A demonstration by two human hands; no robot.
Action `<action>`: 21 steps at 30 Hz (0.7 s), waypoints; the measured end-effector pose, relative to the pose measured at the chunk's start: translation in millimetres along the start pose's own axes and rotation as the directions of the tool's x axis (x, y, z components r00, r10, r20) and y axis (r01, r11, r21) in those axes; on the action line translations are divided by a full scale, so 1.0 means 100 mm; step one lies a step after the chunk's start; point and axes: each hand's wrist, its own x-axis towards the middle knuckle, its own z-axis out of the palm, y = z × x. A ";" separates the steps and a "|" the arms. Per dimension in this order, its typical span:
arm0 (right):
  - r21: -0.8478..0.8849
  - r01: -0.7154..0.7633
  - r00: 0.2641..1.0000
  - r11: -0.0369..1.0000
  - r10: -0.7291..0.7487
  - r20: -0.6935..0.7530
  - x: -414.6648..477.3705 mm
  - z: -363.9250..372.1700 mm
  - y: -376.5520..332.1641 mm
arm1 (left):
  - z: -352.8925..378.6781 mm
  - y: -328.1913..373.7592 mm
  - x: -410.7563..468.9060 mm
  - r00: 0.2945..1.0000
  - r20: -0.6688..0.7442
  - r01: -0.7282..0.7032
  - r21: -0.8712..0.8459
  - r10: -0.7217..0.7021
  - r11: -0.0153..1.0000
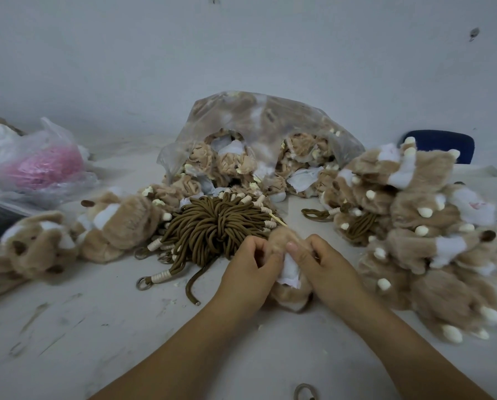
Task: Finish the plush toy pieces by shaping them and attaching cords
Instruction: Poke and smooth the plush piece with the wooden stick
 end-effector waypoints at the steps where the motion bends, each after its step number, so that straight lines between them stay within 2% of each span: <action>1: -0.057 0.034 0.999 0.998 -0.035 -0.018 0.00 0.01 -0.01 | 0.00 0.00 0.00 0.999 -0.039 -0.017 0.044 0.018 0.999; 4: -0.111 0.132 0.991 0.985 -0.131 0.014 -0.03 0.05 -0.05 | -0.02 0.01 0.02 0.991 -0.115 -0.049 0.150 0.066 0.987; 8: -0.090 0.172 0.982 0.981 -0.164 0.093 -0.07 0.05 -0.09 | -0.05 0.00 0.04 0.987 -0.140 -0.057 0.121 0.074 0.991; 14: 0.145 -0.005 1.000 0.989 0.007 -0.009 -0.04 0.03 -0.06 | -0.05 0.01 0.03 0.997 0.069 -0.013 -0.170 0.025 0.985; 18: 0.186 -0.032 0.999 0.982 0.033 -0.001 -0.01 0.00 -0.03 | -0.02 -0.01 0.00 0.988 0.149 -0.023 -0.126 0.042 0.992; 21: 0.176 -0.030 0.999 0.984 0.028 0.015 -0.02 0.01 -0.01 | -0.03 -0.02 0.02 0.987 0.158 0.030 -0.128 -0.010 0.991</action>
